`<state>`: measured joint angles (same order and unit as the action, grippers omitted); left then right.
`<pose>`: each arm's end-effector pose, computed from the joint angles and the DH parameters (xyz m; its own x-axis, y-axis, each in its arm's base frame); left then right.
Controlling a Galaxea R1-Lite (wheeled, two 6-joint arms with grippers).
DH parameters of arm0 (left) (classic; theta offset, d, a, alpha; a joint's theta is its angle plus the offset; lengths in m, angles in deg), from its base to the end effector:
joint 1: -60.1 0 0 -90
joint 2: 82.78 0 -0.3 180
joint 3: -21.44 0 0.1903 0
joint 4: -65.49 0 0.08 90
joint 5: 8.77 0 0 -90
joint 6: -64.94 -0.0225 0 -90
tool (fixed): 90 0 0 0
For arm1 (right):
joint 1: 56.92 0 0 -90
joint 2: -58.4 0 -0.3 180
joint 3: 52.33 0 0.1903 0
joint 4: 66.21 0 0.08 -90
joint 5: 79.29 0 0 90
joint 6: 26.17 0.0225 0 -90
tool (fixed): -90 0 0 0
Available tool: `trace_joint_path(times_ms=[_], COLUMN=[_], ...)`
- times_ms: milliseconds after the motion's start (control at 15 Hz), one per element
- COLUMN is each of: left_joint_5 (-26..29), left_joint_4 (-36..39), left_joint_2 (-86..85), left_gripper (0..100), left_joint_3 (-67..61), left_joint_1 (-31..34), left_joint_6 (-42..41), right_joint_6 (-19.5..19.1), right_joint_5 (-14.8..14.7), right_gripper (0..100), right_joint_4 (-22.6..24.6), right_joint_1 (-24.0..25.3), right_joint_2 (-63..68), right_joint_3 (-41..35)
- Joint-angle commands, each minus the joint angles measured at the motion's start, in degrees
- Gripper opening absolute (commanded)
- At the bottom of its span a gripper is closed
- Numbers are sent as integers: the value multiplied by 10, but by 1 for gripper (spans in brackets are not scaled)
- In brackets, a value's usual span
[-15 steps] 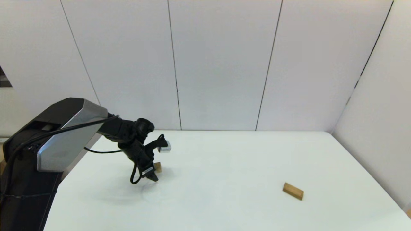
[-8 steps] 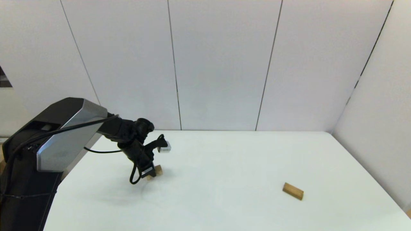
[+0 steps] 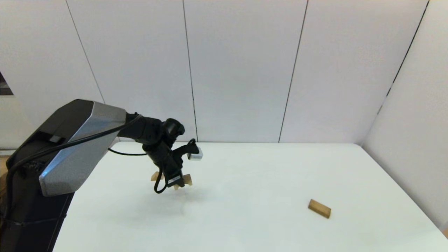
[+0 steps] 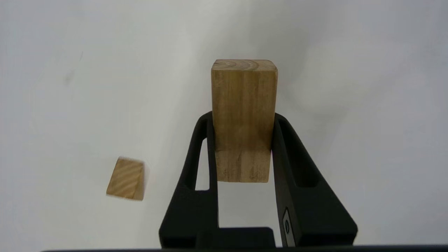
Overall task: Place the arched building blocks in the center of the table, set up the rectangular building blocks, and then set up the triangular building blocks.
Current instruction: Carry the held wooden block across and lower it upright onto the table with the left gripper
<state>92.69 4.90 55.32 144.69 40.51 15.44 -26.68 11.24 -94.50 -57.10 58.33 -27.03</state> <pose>0.4063 -0.1494 0.0528 0.1655 -0.2698 -0.9486 0.9374 0.3420 0.0663 -0.0257 0.0003 0.0759 0.9987 0.0061 -0.0509 -0.0065 0.9999 -0.0084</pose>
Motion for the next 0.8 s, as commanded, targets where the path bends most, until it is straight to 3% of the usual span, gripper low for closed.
trace_joint_path(times_ms=[67,800], left_joint_5=[37,24], left_joint_4=[-67,-1], left_joint_2=[-2,67], left_gripper=[0,0], left_joint_3=[51,70], left_joint_1=[-85,-150], left_joint_6=[-2,-4], right_joint_6=[0,0], right_joint_5=[0,1], right_gripper=[100,100], right_joint_4=[0,0], right_joint_1=[0,0], right_joint_2=[1,1], right_joint_3=[0,0])
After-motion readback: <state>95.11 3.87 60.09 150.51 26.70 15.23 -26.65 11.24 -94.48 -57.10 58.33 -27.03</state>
